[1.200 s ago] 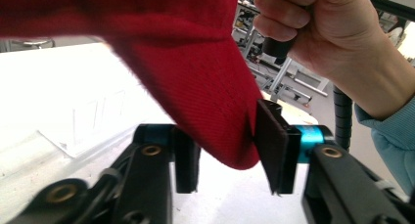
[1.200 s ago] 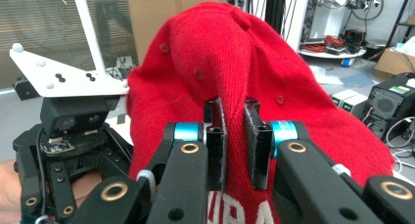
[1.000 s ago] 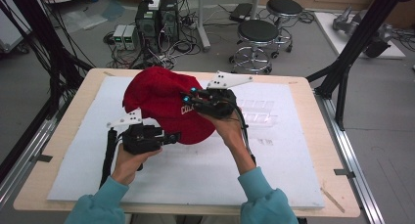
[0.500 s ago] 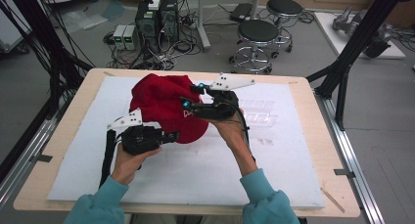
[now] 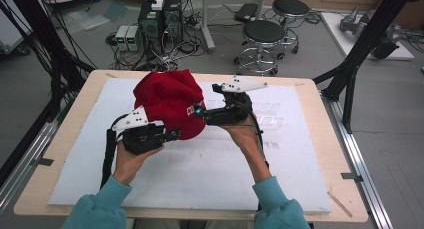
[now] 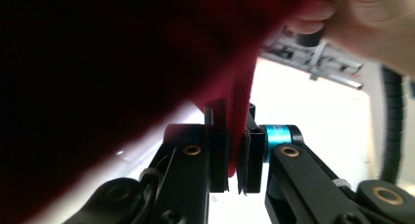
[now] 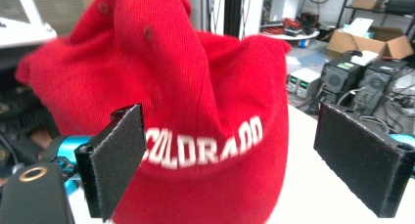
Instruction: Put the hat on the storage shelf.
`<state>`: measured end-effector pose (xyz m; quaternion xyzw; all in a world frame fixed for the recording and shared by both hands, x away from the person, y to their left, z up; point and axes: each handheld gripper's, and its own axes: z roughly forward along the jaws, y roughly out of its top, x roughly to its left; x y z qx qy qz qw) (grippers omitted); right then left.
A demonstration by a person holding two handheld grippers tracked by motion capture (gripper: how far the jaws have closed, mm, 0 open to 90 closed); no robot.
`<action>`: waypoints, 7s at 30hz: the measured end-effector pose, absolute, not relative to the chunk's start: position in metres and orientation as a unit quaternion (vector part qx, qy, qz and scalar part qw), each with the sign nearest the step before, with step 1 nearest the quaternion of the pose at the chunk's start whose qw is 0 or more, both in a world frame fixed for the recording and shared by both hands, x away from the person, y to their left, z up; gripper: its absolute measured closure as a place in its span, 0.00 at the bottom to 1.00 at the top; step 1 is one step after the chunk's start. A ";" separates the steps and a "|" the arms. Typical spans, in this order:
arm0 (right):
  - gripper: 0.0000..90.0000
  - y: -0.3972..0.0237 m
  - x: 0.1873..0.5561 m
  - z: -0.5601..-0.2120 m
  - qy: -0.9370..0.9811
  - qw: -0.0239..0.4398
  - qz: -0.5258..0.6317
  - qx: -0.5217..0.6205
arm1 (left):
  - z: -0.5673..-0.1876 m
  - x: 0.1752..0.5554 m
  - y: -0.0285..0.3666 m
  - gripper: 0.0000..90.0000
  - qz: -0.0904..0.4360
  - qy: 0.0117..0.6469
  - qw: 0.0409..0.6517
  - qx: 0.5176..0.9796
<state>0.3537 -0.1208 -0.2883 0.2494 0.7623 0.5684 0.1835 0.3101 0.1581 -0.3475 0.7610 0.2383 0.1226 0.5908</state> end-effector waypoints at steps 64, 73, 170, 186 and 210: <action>0.11 -0.286 0.261 -0.433 0.677 0.291 0.529 0.421 | -0.346 0.375 0.083 0.94 0.251 0.297 0.467 0.794; 0.11 -0.288 0.256 -0.437 0.680 0.291 0.525 0.421 | -0.350 0.377 0.080 0.94 0.248 0.306 0.466 0.792; 0.11 -0.301 0.239 -0.453 0.629 0.331 0.589 0.385 | -0.396 0.328 0.124 0.07 0.164 0.250 0.507 0.808; 0.11 -0.298 0.240 -0.452 0.631 0.336 0.577 0.395 | -0.437 0.284 0.275 0.07 0.196 0.267 0.570 0.751; 0.11 -0.296 0.240 -0.452 0.639 0.345 0.566 0.390 | -0.451 0.272 0.306 0.08 0.253 0.321 0.614 0.675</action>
